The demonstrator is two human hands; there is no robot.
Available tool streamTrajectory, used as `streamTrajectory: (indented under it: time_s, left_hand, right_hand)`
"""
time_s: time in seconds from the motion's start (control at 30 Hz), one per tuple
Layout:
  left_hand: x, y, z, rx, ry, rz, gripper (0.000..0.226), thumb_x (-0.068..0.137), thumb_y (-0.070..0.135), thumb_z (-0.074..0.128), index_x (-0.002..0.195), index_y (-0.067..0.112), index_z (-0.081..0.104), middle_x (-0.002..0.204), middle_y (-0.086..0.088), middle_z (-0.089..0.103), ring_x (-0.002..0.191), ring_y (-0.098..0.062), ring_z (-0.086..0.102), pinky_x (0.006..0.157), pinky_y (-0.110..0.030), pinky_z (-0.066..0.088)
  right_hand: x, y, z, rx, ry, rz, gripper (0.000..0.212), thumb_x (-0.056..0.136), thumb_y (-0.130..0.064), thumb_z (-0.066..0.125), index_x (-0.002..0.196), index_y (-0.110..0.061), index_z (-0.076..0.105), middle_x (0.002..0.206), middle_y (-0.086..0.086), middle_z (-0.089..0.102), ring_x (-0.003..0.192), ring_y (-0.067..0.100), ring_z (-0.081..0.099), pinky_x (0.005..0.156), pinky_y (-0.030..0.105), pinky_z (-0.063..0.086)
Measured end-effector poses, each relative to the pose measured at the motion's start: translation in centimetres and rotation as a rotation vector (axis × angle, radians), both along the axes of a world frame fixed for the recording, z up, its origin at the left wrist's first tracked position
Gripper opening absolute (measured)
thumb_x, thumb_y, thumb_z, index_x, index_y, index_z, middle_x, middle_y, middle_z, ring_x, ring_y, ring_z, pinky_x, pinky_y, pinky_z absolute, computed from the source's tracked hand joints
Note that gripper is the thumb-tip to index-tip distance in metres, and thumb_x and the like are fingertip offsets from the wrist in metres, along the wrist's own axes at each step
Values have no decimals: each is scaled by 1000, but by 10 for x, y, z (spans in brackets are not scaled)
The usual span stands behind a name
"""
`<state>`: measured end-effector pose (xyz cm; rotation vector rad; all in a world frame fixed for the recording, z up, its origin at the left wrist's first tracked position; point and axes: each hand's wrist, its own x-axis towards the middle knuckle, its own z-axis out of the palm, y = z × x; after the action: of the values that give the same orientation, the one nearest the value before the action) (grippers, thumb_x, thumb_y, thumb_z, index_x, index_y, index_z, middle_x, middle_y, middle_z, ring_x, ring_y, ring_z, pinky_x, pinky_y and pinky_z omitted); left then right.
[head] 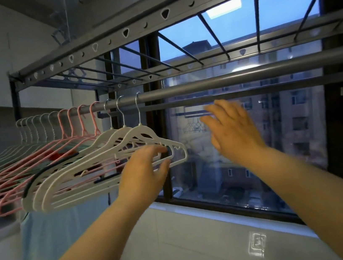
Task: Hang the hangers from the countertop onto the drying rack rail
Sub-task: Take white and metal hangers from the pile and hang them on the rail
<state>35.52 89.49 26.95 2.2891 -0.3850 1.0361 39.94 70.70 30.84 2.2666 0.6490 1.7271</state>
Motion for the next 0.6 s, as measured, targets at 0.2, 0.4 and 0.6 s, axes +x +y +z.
streamTrajectory:
  time_s: [0.2,0.4,0.6]
  left_hand:
    - [13,-50,-55,-116,249,-264,13,88,13,57,93,15,68,90,2,63,87,-11,57,80,-18,39]
    - [10,-143,-98,57,520,-473,43,87,5,54,53,32,49,86,-11,66,93,-30,63,85,-33,45]
    - [-47,-293,-126,126,613,-693,36,88,8,54,60,30,54,80,-2,65,80,-18,60,74,-22,43]
  right_hand:
    - [-20,-50,-65,-31,308,-110,22,54,-16,65,75,-11,71,69,4,68,63,26,65,63,28,45]
    - [-93,-158,-114,252,962,-386,24,94,-20,42,108,-10,58,110,13,61,102,29,56,75,31,40]
    - [-205,-299,-148,698,1087,-542,31,95,-25,44,123,-16,54,127,3,56,111,22,55,90,26,42]
